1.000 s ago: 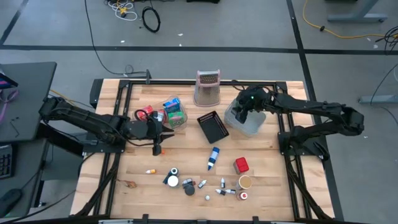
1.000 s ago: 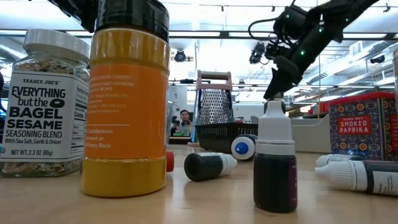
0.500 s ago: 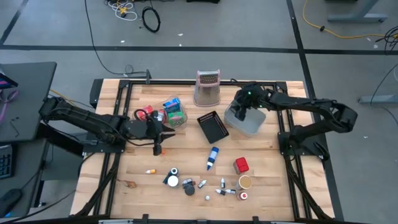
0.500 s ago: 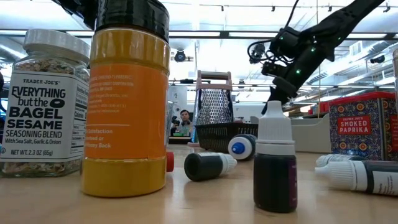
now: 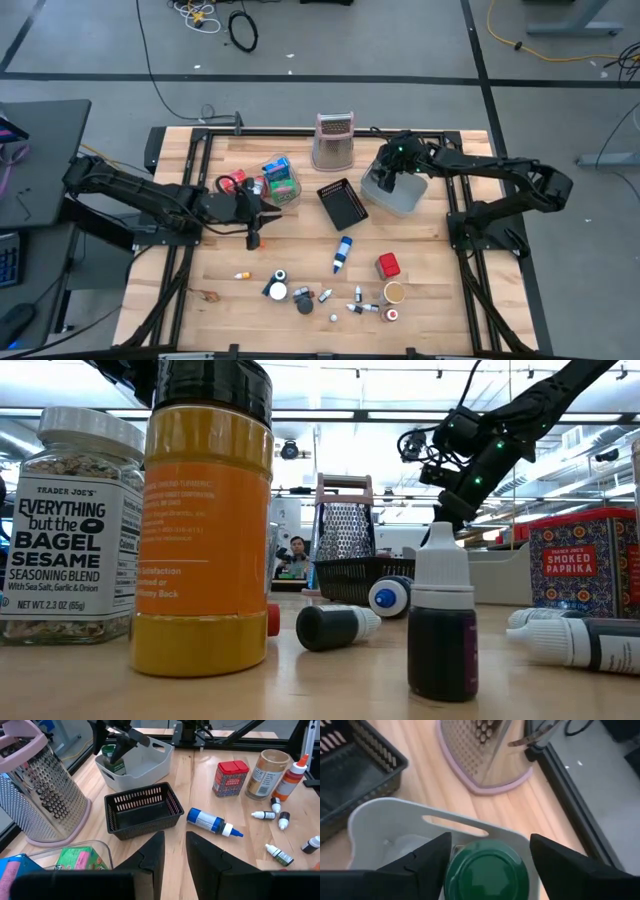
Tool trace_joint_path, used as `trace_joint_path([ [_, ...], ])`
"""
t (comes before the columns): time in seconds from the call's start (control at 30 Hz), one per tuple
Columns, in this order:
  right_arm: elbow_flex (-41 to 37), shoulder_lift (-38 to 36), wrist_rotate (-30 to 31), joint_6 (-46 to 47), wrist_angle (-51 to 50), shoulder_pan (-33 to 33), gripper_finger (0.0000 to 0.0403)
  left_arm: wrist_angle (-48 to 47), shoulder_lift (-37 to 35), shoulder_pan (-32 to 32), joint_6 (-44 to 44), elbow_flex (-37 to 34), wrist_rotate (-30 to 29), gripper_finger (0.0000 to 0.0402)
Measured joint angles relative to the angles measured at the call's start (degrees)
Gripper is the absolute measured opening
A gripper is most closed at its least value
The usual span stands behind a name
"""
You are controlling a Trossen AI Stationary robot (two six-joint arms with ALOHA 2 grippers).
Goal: Pick & Place Kitchen Items
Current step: Put the green seasoning bottle into the gray bin, then put the small black seasoning bottle into the gray bin
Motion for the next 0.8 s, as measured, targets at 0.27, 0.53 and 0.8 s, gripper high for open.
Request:
trace_joint_path([
  [0.27,0.00,-3.98,2.70,1.46,0.05,2.35,0.0295,-0.03,0.00,0.02,-0.57,0.00,0.02,0.0088],
  [0.53,0.02,-12.84,-0.49,10.19,-1.44,8.77,0.0282,-0.02,0.00,0.02,-0.63,0.00,0.02,0.0088],
  [0.8,0.02,-18.48,-9.96,24.15,-2.03,21.22,0.0267,0.01,0.00,0.02,-0.65,0.00,0.02,0.0088],
])
